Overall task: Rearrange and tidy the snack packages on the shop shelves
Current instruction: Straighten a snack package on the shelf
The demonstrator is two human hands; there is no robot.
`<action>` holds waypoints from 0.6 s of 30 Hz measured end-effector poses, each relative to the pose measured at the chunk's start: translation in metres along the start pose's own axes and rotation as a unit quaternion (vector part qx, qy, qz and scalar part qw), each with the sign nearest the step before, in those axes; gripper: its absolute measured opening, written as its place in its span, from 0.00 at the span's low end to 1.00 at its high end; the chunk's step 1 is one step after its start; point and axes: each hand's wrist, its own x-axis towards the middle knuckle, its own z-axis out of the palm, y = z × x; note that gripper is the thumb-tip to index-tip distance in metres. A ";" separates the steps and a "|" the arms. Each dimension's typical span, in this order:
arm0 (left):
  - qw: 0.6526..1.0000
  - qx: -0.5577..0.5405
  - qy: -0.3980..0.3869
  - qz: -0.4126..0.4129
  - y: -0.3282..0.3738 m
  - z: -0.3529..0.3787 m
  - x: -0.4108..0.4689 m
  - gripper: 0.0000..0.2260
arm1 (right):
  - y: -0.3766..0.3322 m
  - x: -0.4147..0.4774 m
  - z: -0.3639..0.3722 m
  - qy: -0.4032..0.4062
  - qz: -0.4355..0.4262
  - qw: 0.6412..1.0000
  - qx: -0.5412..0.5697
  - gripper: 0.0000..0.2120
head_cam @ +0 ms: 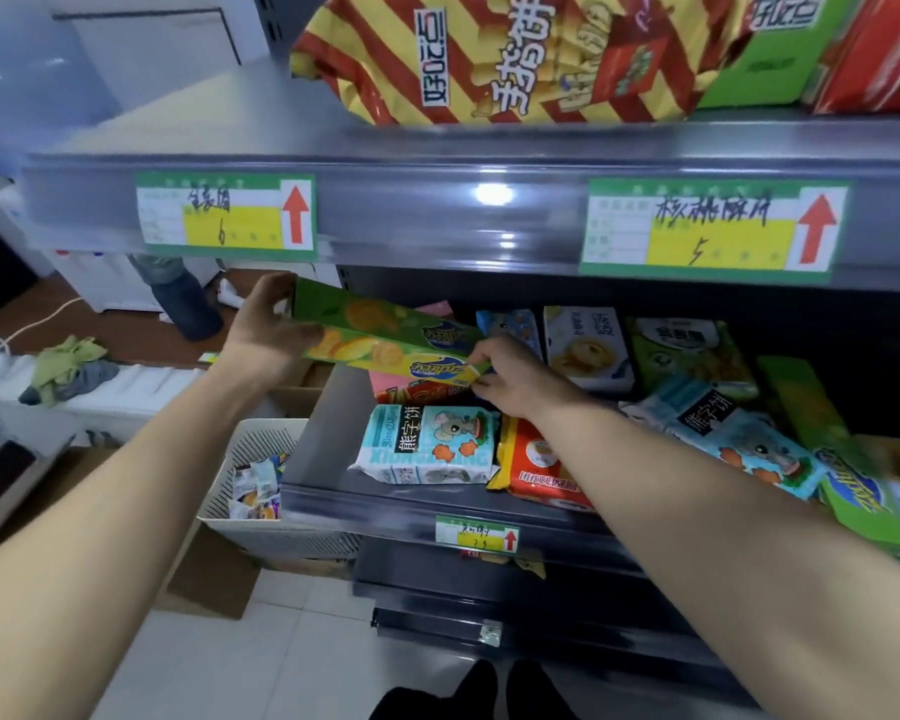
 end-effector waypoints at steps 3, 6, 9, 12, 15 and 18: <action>1.000 0.006 -0.016 -0.014 -0.001 0.000 0.008 0.26 | -0.003 0.006 -0.003 0.001 0.025 0.998 0.052 0.17; 0.999 0.015 -0.028 -0.017 -0.002 0.007 0.011 0.26 | -0.017 0.003 -0.012 0.007 0.125 0.955 0.269 0.10; 0.999 0.021 -0.044 -0.008 -0.003 0.009 0.013 0.26 | -0.023 0.007 -0.008 0.026 0.200 0.877 0.436 0.06; 0.999 0.030 -0.045 -0.004 0.000 0.013 0.011 0.24 | -0.012 0.020 0.002 0.062 0.205 0.857 0.468 0.19; 0.998 0.019 -0.051 -0.023 0.000 0.028 0.002 0.25 | -0.003 0.023 -0.002 0.090 0.219 0.850 0.471 0.19; 0.996 -0.005 -0.072 -0.056 -0.005 0.043 -0.005 0.25 | 0.006 0.020 -0.014 0.109 0.224 0.854 0.456 0.14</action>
